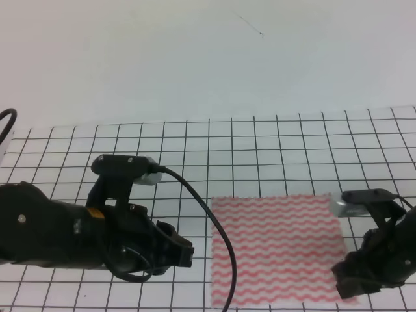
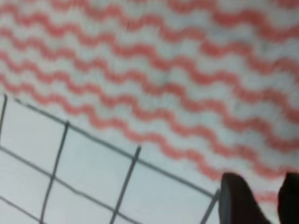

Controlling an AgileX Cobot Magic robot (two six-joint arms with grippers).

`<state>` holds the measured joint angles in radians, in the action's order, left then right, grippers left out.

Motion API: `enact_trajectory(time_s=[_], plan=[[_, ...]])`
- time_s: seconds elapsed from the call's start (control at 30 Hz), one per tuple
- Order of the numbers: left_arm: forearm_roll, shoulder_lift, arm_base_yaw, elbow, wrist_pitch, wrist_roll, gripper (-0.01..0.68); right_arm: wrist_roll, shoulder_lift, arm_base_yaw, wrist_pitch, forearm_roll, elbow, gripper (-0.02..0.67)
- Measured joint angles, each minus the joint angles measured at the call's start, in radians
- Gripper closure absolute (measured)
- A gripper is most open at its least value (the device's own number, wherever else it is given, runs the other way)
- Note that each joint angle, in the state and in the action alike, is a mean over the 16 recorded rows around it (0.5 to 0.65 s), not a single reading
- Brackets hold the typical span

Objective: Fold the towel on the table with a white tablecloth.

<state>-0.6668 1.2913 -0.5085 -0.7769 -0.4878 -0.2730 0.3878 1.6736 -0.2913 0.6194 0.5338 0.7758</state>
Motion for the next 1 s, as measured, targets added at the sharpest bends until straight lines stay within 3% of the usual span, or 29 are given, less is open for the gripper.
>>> enact_trajectory(time_s=[0.63,1.0], plan=[[-0.019,0.042,0.000,0.000,0.005,-0.009,0.489,-0.004,0.049,-0.007,-0.028,-0.053,0.009,0.382],[-0.038,0.042,0.000,0.000,0.007,-0.014,0.489,0.105,0.069,-0.024,-0.032,0.066,0.015,0.427]])
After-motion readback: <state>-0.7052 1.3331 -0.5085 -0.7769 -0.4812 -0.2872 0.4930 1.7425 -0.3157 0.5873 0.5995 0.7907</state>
